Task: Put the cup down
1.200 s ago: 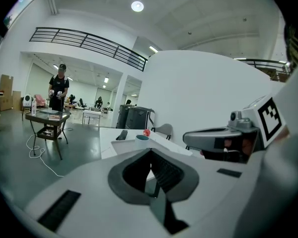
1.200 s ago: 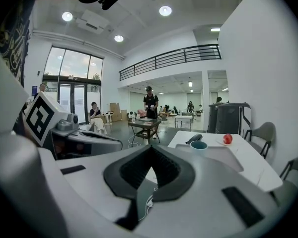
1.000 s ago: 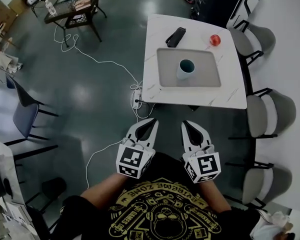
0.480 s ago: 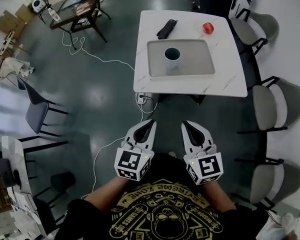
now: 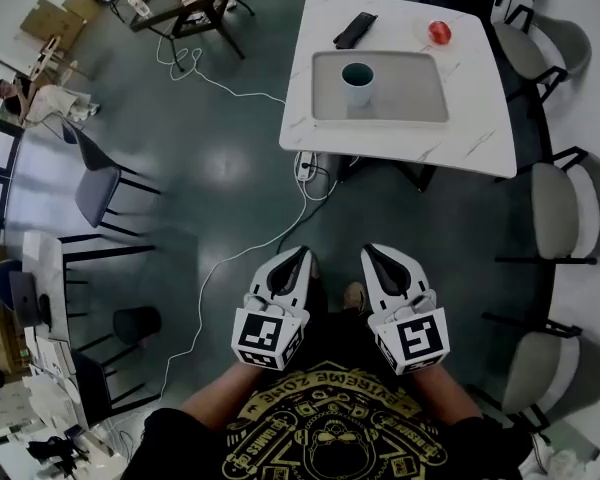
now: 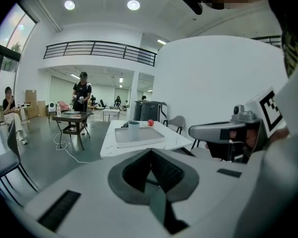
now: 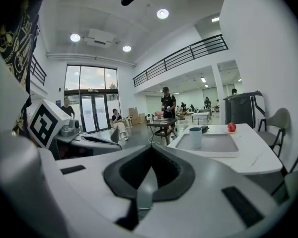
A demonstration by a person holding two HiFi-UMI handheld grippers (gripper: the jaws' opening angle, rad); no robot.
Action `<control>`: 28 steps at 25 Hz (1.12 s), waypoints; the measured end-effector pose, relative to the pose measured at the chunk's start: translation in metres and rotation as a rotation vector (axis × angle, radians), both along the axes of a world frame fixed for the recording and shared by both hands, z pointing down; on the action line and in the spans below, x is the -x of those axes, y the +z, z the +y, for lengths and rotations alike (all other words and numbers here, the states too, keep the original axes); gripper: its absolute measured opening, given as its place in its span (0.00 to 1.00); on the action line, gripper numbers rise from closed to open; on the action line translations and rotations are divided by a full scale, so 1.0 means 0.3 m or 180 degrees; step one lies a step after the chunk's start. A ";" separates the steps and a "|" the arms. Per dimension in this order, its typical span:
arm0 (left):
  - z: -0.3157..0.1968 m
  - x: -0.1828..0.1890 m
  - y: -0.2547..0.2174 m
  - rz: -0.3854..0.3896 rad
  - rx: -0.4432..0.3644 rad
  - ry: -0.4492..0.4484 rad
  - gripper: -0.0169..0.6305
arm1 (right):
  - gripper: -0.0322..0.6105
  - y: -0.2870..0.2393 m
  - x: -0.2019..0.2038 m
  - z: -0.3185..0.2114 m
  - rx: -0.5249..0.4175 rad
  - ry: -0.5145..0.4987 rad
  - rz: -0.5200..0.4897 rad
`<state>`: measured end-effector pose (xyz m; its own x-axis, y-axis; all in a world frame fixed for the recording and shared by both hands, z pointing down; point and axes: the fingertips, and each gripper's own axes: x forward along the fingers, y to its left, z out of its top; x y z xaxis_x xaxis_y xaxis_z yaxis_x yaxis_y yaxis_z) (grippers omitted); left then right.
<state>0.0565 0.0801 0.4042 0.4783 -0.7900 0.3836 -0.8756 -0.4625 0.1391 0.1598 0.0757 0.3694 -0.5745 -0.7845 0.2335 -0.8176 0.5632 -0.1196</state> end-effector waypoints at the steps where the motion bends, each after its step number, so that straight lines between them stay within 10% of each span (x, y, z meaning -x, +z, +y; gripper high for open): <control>1: 0.018 -0.002 0.009 -0.0026 0.0007 -0.0011 0.04 | 0.06 0.011 -0.001 0.012 0.0014 -0.0029 0.0002; 28: 0.116 -0.067 0.067 -0.0021 -0.0059 0.0132 0.04 | 0.06 0.114 0.026 0.144 0.0077 -0.0195 0.0107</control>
<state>0.0765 0.1148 0.4243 0.5083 -0.7766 0.3723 -0.8565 -0.5009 0.1245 0.1521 0.1191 0.4037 -0.6127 -0.7420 0.2720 -0.7856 0.6095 -0.1069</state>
